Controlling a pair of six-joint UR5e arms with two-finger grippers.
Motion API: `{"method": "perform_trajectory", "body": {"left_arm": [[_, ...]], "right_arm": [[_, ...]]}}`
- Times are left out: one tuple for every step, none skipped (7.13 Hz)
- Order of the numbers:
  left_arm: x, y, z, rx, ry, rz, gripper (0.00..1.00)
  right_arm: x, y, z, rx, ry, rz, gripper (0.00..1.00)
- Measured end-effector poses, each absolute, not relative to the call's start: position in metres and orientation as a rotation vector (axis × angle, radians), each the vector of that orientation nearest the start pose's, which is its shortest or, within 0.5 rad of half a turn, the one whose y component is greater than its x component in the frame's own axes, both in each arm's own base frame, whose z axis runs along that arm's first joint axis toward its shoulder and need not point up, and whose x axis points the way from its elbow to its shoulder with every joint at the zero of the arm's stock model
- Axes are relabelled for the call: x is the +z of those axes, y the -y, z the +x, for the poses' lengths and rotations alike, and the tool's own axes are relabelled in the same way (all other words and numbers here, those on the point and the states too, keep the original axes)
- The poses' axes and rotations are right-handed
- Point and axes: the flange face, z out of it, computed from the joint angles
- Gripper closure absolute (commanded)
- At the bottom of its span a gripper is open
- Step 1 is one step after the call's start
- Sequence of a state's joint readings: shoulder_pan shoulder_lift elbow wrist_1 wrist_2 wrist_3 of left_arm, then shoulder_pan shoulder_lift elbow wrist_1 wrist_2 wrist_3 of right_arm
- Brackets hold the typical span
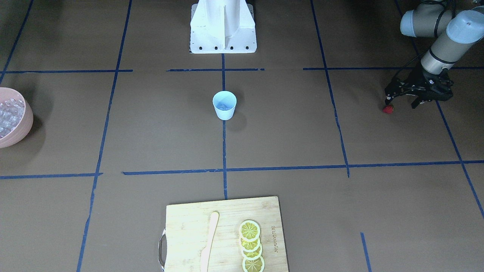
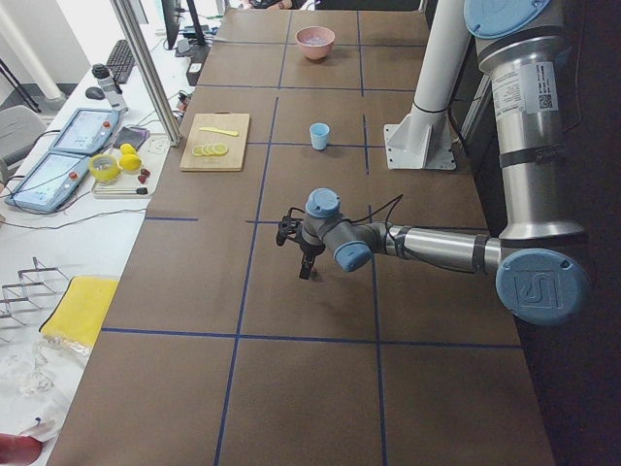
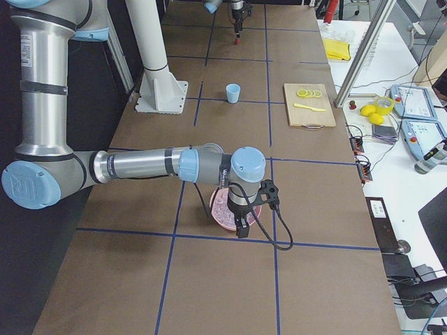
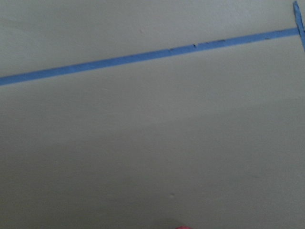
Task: Put ice and strawberries in cup
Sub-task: 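Lower the left gripper onto the red strawberry and grasp it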
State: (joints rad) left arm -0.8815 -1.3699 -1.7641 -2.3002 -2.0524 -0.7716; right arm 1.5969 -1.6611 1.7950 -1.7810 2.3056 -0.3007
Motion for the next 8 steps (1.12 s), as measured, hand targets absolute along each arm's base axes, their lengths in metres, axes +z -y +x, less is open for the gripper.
{"method": "perform_trajectory", "body": {"left_arm": [[0.586, 0.393, 0.217, 0.092, -0.813, 0.21, 0.02], [0.59, 0.391, 0.22, 0.093, -0.807, 0.207, 0.02], [0.596, 0.39, 0.224, 0.092, -0.793, 0.211, 0.02], [0.603, 0.39, 0.229, 0.085, -0.786, 0.214, 0.02], [0.607, 0.388, 0.236, 0.078, -0.793, 0.211, 0.02], [0.609, 0.386, 0.244, 0.079, -0.804, 0.208, 0.06], [0.609, 0.385, 0.248, 0.08, -0.81, 0.207, 0.06], [0.609, 0.384, 0.25, 0.08, -0.812, 0.206, 0.27]], "right_arm": [[0.615, 0.442, 0.078, -0.234, 0.738, 0.047, 0.01], [0.615, 0.442, 0.078, -0.234, 0.738, 0.047, 0.01], [0.615, 0.442, 0.078, -0.234, 0.738, 0.047, 0.01], [0.615, 0.442, 0.078, -0.234, 0.738, 0.047, 0.01], [0.615, 0.442, 0.078, -0.234, 0.737, 0.047, 0.01], [0.615, 0.442, 0.078, -0.234, 0.737, 0.046, 0.01], [0.615, 0.442, 0.078, -0.234, 0.737, 0.046, 0.01], [0.615, 0.441, 0.078, -0.234, 0.737, 0.046, 0.01]]}}
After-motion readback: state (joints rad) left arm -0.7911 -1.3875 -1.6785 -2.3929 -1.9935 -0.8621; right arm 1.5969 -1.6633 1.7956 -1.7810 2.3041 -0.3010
